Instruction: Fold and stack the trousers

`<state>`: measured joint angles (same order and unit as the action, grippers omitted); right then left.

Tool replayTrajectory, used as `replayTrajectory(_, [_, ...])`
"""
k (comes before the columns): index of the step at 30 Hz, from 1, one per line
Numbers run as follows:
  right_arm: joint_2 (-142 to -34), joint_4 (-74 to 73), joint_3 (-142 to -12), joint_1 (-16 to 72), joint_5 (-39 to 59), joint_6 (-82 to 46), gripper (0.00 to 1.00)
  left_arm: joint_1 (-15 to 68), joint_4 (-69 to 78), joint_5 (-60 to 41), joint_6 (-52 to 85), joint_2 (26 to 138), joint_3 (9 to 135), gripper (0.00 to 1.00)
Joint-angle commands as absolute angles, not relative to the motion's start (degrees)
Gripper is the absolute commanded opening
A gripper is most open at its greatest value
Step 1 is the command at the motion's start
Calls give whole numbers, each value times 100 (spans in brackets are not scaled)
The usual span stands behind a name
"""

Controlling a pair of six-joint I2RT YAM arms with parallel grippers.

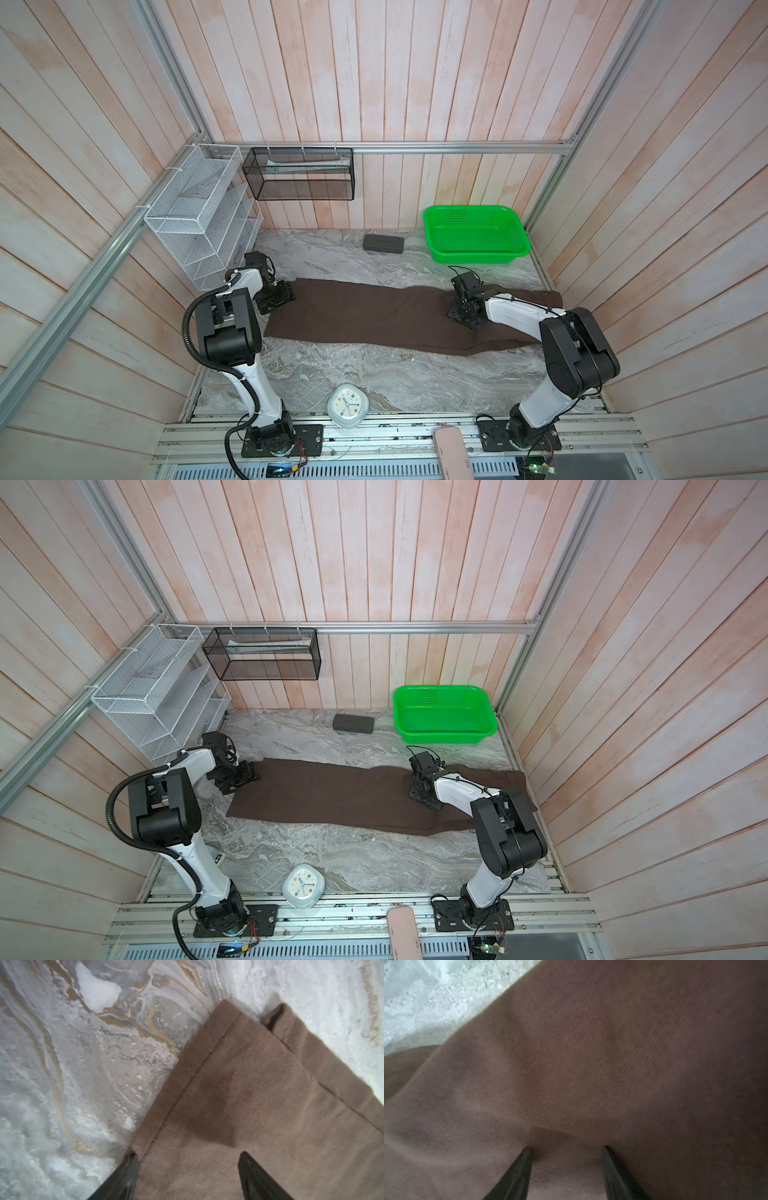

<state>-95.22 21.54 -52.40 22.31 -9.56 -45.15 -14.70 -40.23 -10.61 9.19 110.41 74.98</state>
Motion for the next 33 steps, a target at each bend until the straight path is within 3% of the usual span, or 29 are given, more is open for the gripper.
replayTrajectory(1, [-9449, 2479, -5150, 2248, -963, -4500, 57, -1468, -3989, -695, 831, 11159, 7691, 79])
replayTrajectory(11, [-9510, 2463, -5191, 2293, -914, -4495, 57, -1059, -4353, -1048, 712, 11743, 7868, 78])
replayTrajectory(16, [-9511, 2452, -5203, 2312, -901, -4508, 57, -936, -4480, -1243, 681, 11715, 7862, 71])
replayTrajectory(20, [-9528, 2435, -5203, 2331, -888, -4534, 57, -674, -4539, -1466, 615, 11681, 7792, 55])
replayTrajectory(23, [-9542, 2451, -5242, 2368, -879, -4531, 57, -420, -4579, -1390, 619, 11618, 7744, 31])
replayTrajectory(26, [-9513, 2487, -5298, 2420, -863, -4538, 57, -395, -4522, -988, 794, 11325, 7723, 0])
replayTrajectory(33, [-9409, 2651, -5645, 2768, -758, -4454, 57, -577, -4776, 368, 1037, 10329, 8142, 0])
